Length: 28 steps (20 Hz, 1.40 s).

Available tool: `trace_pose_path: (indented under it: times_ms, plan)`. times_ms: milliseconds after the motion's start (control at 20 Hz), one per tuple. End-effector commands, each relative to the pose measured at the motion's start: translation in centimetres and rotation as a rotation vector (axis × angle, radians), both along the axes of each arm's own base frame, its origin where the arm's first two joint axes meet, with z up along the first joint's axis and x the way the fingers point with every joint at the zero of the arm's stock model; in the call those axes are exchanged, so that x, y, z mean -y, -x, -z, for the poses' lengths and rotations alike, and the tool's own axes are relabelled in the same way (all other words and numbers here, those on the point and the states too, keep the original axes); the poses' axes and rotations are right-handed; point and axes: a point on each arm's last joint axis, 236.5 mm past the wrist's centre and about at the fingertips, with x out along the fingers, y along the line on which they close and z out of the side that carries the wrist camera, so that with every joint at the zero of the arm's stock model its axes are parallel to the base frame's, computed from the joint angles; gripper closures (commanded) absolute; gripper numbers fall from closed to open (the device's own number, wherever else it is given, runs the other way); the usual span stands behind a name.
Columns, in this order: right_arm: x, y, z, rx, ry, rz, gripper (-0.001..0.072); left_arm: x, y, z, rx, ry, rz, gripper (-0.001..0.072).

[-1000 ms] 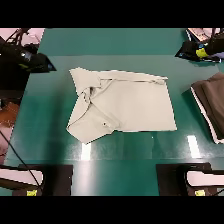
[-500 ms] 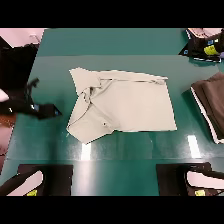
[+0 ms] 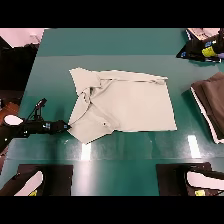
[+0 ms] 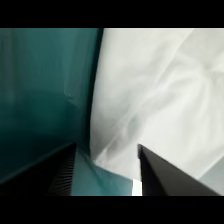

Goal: Fold the shirts.

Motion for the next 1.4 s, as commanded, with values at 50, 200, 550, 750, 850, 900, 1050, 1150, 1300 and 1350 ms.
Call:
trace_pose_path:
  times_ms: [50,200,550,750,850,900,1050,1150,1300,1350]
  plan:
    - [-0.1,0.7,0.3,-0.029,0.003,-0.012,0.0348,0.9,-0.6,0.5,0.044,-0.038,0.022,0.0597]
    - [0.6,2.3,1.2,-0.102,0.016,-0.031,0.0348,0.7,-1.4,-0.2,0.050,-0.037,-0.008,0.0677]
    - [6.4,12.3,12.1,-0.435,-0.031,0.074,0.0348,1.5,-5.5,-7.6,0.177,-0.012,0.074,0.0677]
    - [8.5,18.7,20.7,-0.576,-0.160,0.192,0.0348,1.5,-6.6,-9.3,0.219,-0.013,0.077,0.0676]
    - [7.8,19.5,23.1,-0.578,-0.302,0.223,0.0347,1.7,-6.2,-9.2,0.204,-0.007,0.088,0.0677]
    - [7.6,19.5,24.0,-0.581,-0.351,0.235,0.0347,1.8,-5.9,-9.2,0.197,-0.003,0.095,0.0677]
    - [7.0,19.3,26.3,-0.598,-0.433,0.259,0.0347,1.9,-5.6,-9.1,0.183,0.004,0.104,0.0677]
    - [6.6,19.2,27.3,-0.625,-0.450,0.252,0.0347,2.0,-5.4,-9.1,0.177,0.008,0.105,0.0677]
    - [5.9,19.4,28.5,-0.659,-0.434,0.225,0.0347,2.0,-5.3,-9.1,0.162,0.015,0.090,0.0676]
    - [5.3,19.4,28.7,-0.672,-0.432,0.205,0.0347,2.1,-5.3,-9.1,0.162,0.016,0.090,0.0677]
